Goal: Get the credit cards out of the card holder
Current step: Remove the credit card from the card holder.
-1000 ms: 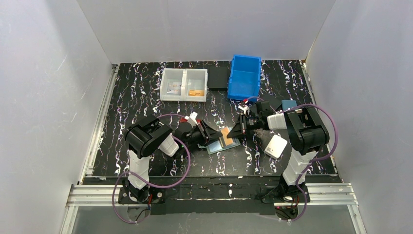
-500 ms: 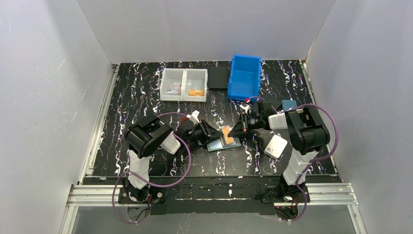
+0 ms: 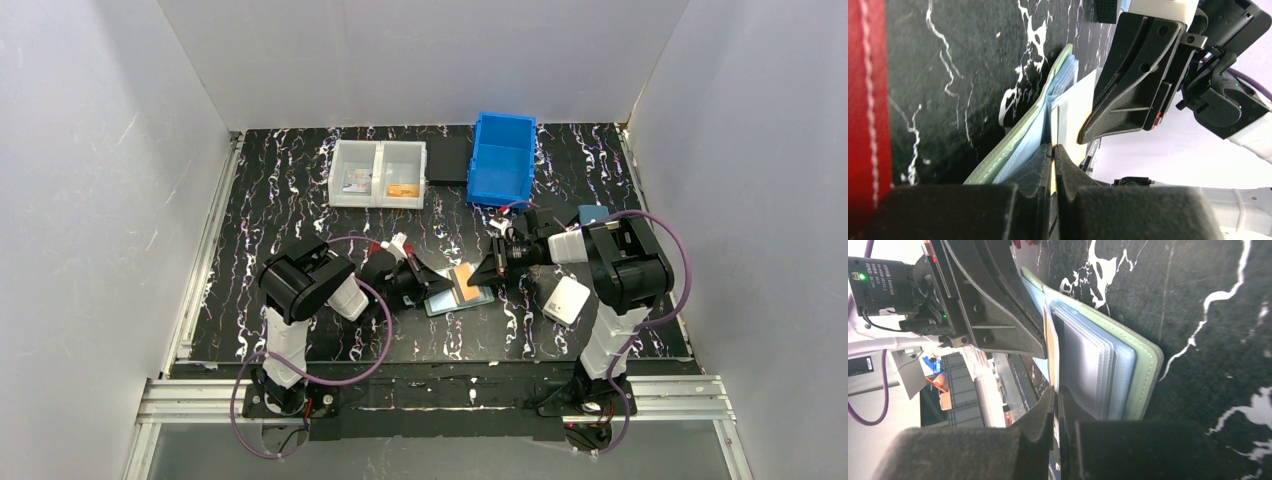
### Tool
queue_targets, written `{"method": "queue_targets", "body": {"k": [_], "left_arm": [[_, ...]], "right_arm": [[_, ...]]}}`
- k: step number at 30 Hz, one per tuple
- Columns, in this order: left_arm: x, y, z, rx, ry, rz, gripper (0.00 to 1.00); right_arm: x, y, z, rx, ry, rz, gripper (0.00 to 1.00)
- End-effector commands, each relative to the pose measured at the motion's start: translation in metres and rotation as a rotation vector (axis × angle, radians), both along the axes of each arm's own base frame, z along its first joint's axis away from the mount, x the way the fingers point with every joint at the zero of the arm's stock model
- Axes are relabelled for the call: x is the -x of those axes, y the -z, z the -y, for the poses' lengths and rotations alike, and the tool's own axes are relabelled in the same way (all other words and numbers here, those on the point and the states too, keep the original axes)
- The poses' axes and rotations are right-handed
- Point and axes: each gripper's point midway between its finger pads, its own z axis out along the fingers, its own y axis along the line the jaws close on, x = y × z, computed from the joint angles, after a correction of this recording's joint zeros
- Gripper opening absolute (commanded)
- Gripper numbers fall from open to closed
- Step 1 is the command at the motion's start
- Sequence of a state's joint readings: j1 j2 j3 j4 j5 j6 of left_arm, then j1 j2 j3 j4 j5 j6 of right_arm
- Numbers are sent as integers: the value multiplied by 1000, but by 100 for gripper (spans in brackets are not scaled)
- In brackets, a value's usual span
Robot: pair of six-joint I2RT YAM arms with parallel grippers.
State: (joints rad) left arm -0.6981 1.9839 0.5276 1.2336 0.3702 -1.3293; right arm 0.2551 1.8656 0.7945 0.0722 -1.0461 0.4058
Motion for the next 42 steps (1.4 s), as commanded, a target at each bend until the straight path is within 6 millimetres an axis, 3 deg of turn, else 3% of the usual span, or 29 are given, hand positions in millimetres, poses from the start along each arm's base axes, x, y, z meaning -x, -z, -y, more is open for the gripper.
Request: {"method": "queue_targets", "body": {"k": [1, 9, 21, 23, 29, 35, 42], "left_arm": [[0, -31, -4, 53, 6, 104, 0], [6, -17, -15, 16, -6, 77, 0], [12, -13, -23, 10, 1, 66, 0], [12, -17, -17, 29, 26, 68, 0], [7, -28, -4, 71, 55, 73, 22], [8, -15, -3, 53, 39, 20, 35], [12, -1, -9, 9, 23, -23, 41]], "right_arm": [[-4, 13, 3, 60, 2, 18, 3], [-3, 19, 5, 77, -4, 13, 4], [-2, 20, 4, 68, -13, 9, 28], [-2, 19, 4, 63, -14, 7, 25], [0, 13, 0, 17, -19, -10, 2], [1, 0, -4, -48, -23, -12, 1], [2, -2, -5, -61, -24, -15, 1]]}}
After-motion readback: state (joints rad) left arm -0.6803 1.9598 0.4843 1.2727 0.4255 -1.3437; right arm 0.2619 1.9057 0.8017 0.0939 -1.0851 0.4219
